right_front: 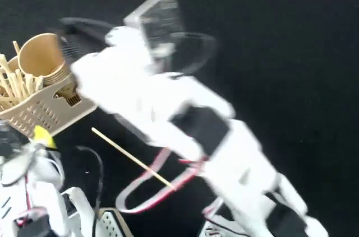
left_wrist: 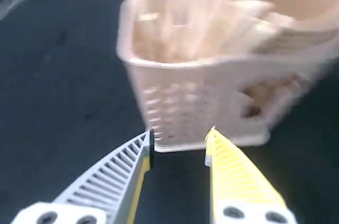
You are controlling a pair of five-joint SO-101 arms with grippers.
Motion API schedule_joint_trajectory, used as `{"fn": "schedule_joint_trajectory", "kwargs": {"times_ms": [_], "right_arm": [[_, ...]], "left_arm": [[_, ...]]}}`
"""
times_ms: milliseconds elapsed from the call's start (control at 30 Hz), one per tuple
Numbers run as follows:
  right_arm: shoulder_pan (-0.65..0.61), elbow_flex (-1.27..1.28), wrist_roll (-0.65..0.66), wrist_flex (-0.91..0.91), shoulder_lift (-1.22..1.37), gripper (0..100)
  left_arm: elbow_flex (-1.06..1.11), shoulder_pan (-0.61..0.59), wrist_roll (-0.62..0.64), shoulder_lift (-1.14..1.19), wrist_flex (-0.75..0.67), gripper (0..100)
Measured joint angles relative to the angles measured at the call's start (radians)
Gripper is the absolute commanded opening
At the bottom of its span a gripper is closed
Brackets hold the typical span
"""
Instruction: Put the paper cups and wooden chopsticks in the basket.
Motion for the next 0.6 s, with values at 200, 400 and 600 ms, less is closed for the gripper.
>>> {"fn": "schedule_joint_trajectory", "kwargs": {"times_ms": [200, 400, 600], "right_arm": [[0.216, -0.008, -0.002, 0.316, -0.094, 5.7], [0.364, -0.008, -0.002, 0.497, -0.126, 5.7], [0.451, -0.008, 0.011, 0.643, -0.129, 5.7]], "left_arm": [[-0.157, 0.249, -0.129, 0.143, 0.195, 17], [-0.275, 0.382, -0.103, 0.608, 0.227, 17], [-0.285, 0.715, -0.095, 0.984, 0.21, 18]]}}
